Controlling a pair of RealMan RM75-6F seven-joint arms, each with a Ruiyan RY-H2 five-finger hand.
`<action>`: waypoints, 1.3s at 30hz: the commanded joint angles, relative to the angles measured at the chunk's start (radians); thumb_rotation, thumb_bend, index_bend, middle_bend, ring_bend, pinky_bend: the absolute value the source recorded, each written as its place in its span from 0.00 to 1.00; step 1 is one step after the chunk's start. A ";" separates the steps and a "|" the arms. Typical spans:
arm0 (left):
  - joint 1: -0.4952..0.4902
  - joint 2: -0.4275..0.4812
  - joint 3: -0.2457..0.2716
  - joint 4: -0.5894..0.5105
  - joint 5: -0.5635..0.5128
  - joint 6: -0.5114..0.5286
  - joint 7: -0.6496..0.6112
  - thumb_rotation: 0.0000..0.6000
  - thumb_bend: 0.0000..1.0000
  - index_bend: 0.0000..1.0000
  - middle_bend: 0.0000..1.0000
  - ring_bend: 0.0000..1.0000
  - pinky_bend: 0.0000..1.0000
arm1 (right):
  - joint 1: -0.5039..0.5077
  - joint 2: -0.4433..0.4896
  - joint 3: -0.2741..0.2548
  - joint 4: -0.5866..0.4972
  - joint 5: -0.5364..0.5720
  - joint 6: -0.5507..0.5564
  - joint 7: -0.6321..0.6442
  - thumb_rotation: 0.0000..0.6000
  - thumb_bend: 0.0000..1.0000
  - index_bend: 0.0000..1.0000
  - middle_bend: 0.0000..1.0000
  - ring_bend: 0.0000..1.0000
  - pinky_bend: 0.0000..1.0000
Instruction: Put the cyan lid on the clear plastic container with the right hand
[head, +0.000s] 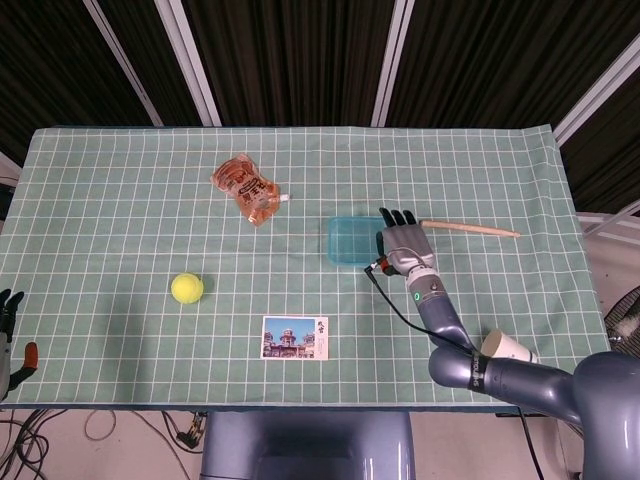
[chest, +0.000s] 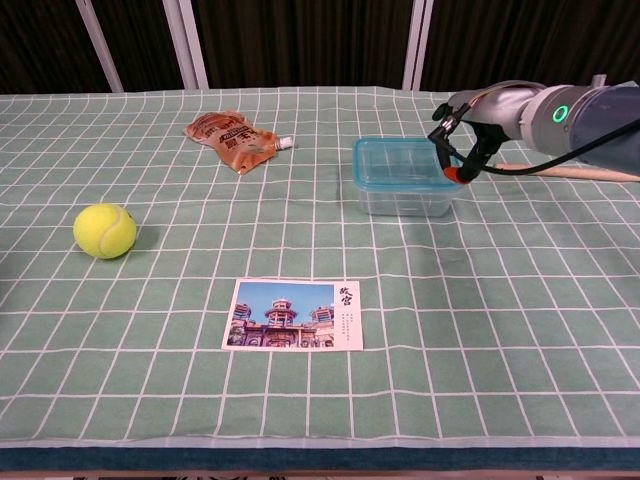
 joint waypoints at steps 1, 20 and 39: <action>0.000 0.000 0.000 0.000 0.001 0.000 0.000 1.00 0.50 0.04 0.00 0.00 0.00 | -0.002 -0.004 -0.003 0.004 -0.005 -0.003 0.000 1.00 0.50 0.60 0.01 0.00 0.00; -0.001 0.002 0.000 -0.001 -0.003 -0.001 0.001 1.00 0.50 0.05 0.00 0.00 0.00 | -0.004 -0.047 -0.004 0.081 0.016 -0.038 -0.009 1.00 0.50 0.60 0.01 0.00 0.00; -0.001 0.003 0.000 -0.005 -0.009 -0.004 -0.002 1.00 0.50 0.05 0.00 0.00 0.00 | 0.004 -0.078 0.033 0.097 -0.014 -0.012 -0.001 1.00 0.50 0.60 0.00 0.00 0.00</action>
